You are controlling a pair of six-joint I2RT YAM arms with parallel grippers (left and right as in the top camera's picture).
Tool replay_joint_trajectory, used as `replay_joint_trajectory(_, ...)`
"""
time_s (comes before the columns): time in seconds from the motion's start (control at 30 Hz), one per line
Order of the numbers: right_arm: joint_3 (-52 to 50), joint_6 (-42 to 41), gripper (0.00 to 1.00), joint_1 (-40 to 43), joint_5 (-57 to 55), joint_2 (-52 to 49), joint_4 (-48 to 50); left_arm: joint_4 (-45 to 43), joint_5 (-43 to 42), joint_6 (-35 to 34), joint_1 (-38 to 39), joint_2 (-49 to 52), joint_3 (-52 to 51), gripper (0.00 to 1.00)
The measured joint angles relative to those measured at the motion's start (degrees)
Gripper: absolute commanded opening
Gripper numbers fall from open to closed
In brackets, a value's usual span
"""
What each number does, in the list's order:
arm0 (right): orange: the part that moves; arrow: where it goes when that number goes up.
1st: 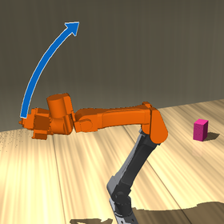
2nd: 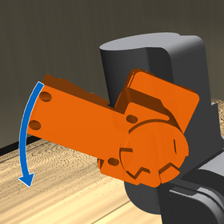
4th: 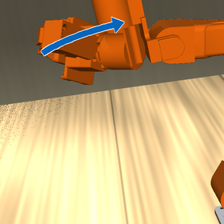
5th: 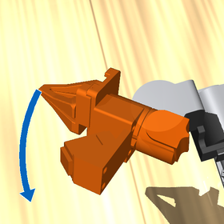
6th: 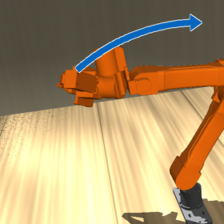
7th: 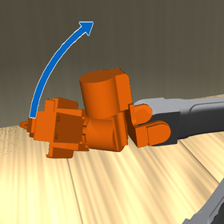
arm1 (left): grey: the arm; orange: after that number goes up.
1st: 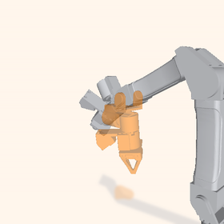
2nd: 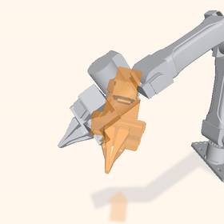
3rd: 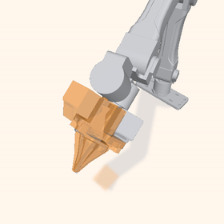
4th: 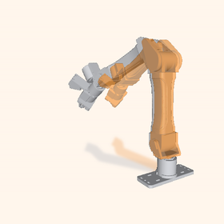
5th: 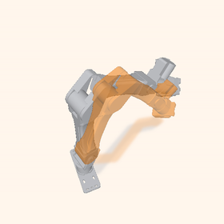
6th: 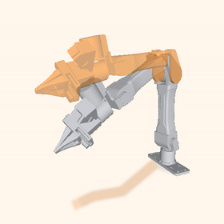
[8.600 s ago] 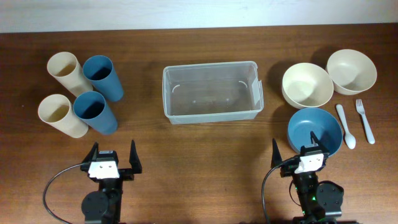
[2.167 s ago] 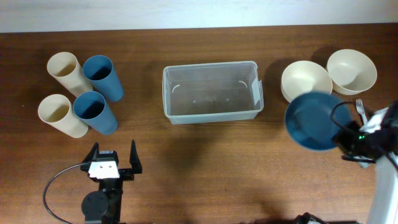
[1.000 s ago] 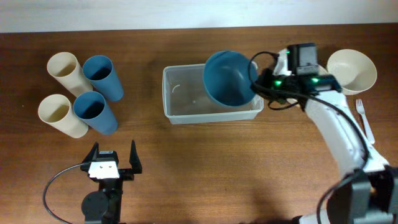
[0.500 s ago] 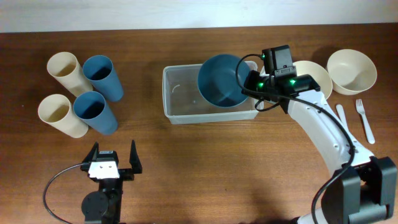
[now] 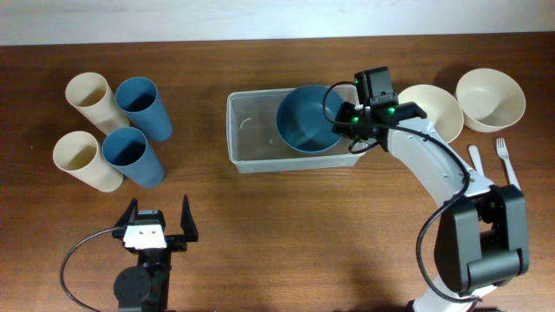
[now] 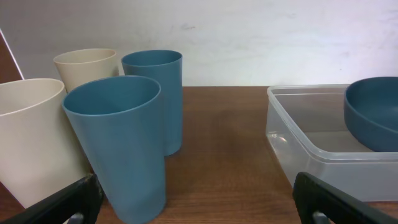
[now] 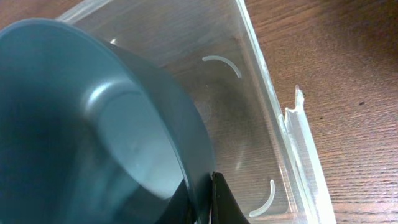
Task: Pack container
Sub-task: 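Carry the blue bowl left and lower it into the clear container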
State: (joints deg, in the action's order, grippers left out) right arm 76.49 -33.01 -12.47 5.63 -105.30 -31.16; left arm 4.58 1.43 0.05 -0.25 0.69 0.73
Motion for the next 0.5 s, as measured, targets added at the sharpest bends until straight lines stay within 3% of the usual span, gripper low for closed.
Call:
replay_joint_trajectory(0.4,0.0,-0.07,0.15,0.02,-0.02,0.0,0.31,0.0,0.0,0.0,0.0,0.0,0.0,1.0)
replay_joint_trajectory(0.5,0.0,-0.15,0.22,0.02,0.0,0.0,0.37,0.0,0.0,0.0,0.0,0.0,0.0,1.0)
